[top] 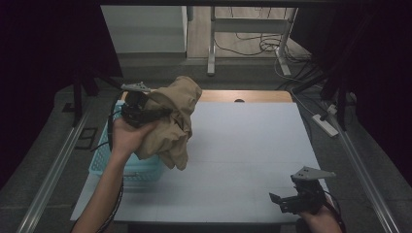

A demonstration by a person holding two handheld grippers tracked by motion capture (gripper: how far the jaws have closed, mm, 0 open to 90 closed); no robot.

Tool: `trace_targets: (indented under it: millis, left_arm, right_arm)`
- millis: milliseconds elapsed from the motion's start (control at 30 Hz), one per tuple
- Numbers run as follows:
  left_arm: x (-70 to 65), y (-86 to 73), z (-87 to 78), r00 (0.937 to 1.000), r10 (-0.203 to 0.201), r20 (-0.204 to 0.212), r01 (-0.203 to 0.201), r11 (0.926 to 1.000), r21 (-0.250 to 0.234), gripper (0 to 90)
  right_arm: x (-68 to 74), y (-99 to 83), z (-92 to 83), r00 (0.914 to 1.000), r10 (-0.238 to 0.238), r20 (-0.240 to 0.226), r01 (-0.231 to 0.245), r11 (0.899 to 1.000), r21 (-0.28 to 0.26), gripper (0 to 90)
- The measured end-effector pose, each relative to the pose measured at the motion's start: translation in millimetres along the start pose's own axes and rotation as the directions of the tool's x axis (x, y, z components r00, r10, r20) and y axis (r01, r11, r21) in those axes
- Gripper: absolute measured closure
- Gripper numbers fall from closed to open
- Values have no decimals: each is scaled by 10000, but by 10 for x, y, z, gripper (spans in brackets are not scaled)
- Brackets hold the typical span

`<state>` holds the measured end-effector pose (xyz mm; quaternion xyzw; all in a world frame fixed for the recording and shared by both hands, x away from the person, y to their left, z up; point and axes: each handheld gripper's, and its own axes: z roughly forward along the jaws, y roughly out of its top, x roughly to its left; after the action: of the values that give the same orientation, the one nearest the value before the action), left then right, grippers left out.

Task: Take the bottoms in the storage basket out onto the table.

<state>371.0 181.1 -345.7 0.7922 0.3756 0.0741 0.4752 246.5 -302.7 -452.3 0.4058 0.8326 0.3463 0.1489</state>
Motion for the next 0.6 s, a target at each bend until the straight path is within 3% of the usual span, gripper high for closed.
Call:
trace_targets:
  millis: [600]
  left_arm:
    - [-245, 117, 425, 9955, 598, 735, -620, 9977, 282, 767]
  right_arm:
    - [-2, 1, 3, 10000, 35, -19, -35, 10000, 34, 1]
